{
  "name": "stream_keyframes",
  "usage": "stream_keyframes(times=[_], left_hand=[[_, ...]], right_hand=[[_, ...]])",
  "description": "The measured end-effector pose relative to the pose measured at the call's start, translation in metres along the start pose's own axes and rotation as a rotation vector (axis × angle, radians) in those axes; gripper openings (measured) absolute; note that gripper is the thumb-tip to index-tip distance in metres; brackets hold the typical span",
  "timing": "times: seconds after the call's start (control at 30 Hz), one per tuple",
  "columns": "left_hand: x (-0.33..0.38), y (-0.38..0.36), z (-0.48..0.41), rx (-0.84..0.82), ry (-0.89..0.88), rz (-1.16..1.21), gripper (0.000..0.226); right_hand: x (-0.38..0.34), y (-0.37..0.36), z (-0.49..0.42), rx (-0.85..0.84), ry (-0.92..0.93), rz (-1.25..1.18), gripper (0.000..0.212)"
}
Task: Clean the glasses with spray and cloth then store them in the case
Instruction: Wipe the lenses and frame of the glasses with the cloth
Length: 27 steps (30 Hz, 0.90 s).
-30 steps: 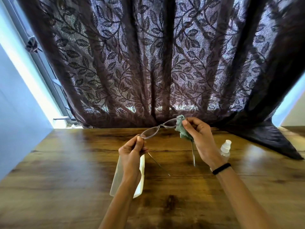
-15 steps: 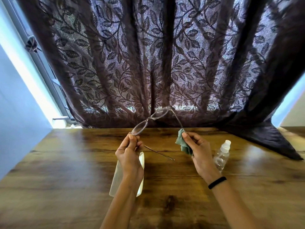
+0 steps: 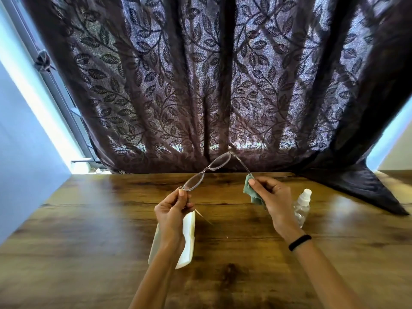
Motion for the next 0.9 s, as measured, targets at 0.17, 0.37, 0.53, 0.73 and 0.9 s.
stream_keyframes(times=[0.17,0.37,0.53,0.73,0.9], left_hand=[[0.004,-0.005,0.004,-0.034,-0.041,-0.132,0.016],[0.010,-0.017,0.005,-0.120,-0.095,-0.249,0.016],[0.013,-0.020,0.005,-0.106,-0.091,-0.227,0.023],[0.006,-0.023,0.007,-0.018,-0.039,-0.001,0.019],[0.002,-0.019,0.000,0.085,-0.009,0.178,0.023]], right_hand=[[-0.022,-0.004,-0.011,-0.070,0.140,0.169,0.019],[-0.039,-0.006,-0.016,-0.098,0.202,0.127,0.021],[-0.046,-0.007,-0.017,-0.136,0.225,0.119,0.021],[-0.025,-0.011,-0.007,-0.086,0.119,-0.070,0.018],[-0.007,-0.012,0.004,-0.036,0.030,-0.119,0.015]])
Point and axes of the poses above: each hand's wrist, its own z-axis away from the middle knuckle, its own y-axis out of the back of the hand, x = y × z, the point moved 6 cm from there along -z, towards the middle knuckle, and after that the axes turned 15 degrees about -x, right-handed, at the moved point
